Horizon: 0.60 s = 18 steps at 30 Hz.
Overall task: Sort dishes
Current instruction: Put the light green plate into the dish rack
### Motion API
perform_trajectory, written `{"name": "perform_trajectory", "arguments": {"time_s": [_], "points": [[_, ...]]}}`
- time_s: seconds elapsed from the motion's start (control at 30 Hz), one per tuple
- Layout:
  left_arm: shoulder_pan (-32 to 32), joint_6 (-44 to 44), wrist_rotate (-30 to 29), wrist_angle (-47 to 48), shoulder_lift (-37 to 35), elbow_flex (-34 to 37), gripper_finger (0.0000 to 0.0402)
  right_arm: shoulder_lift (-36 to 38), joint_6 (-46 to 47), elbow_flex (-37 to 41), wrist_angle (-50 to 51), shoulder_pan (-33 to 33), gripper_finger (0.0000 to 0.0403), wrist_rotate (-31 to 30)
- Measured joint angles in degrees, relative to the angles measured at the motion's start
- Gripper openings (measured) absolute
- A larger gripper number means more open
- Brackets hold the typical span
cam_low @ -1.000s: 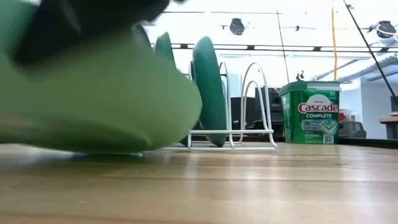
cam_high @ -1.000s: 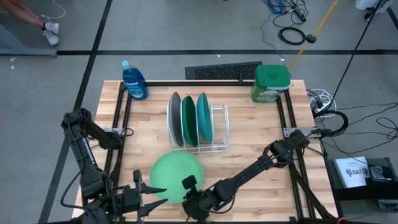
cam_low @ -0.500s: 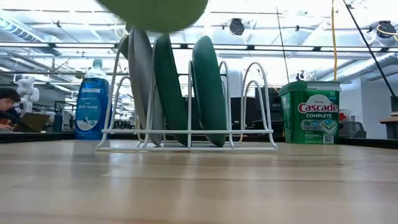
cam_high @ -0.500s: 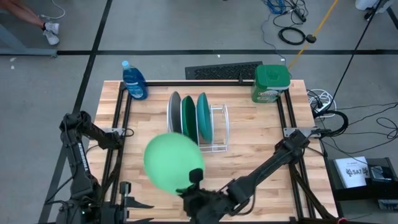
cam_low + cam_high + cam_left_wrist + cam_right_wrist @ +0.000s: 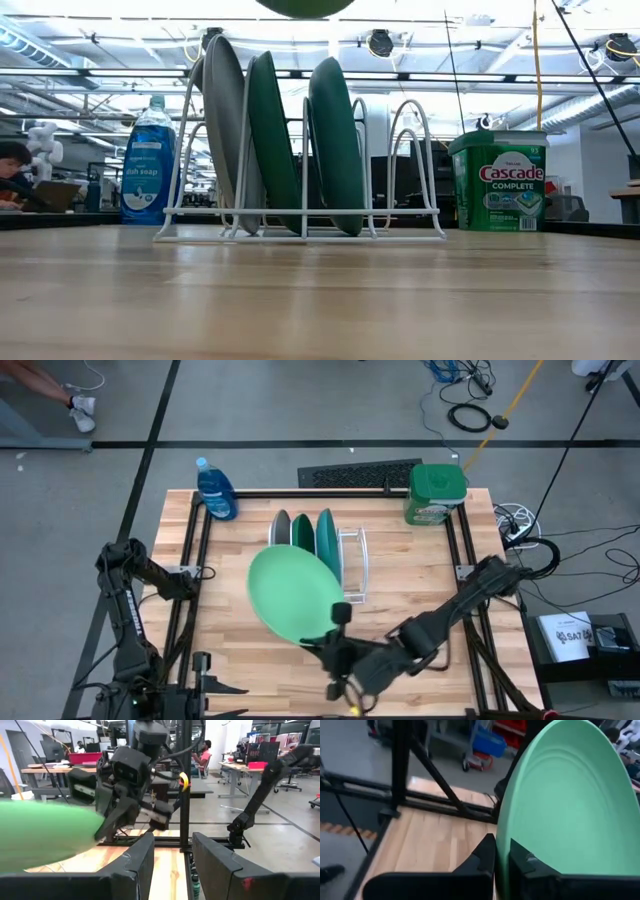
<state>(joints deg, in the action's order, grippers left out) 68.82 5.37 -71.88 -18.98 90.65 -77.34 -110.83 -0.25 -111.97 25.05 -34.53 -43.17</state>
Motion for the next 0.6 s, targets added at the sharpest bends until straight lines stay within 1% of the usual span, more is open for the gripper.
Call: {"name": "perform_trajectory", "arguments": {"time_s": [0.07, 0.13, 0.23, 0.33, 0.37, 0.43, 0.53, 0.6], "points": [[0.0, 0.0, -0.02, 0.0, 0.0, 0.0, 0.0134, 4.75, -0.01, 7.15, -6.3, -0.16, 0.0003, -0.21], [-0.02, -0.02, -0.02, 0.0, 0.0, 0.0, 0.0134, 10.92, -0.33, 16.0, -15.73, -0.19, 0.0003, -0.44], [-0.04, -0.02, -0.04, 0.02, 0.0, 0.0, 0.0134, 20.49, -3.82, 30.61, -34.21, -0.53, 0.0003, -1.16], [-0.04, 0.05, -0.15, 0.39, 0.0, 0.01, 0.0134, 27.82, -9.12, 45.0, -55.03, -1.73, 0.0003, -1.22], [-0.05, 0.18, -0.48, 0.46, 0.0, 0.02, 0.0134, 29.71, -10.11, 49.19, -60.9, -2.09, 0.0003, -1.34], [-0.11, 1.3, -1.05, 0.46, 0.0, 0.04, 0.0134, 32.57, -11.23, 57.09, -71.93, -2.23, 0.0003, -3.58], [-0.22, 1.46, -1.13, 0.48, 0.0, 0.04, 0.0134, 35.12, -10.27, 67.11, -82.95, -1.48, 0.0003, -8.78], [-0.33, 1.46, -1.14, 0.46, 0.0, 0.04, 0.0134, 35.32, -9.38, 72.22, -89.96, -0.71, 0.0003, -8.97]]}}
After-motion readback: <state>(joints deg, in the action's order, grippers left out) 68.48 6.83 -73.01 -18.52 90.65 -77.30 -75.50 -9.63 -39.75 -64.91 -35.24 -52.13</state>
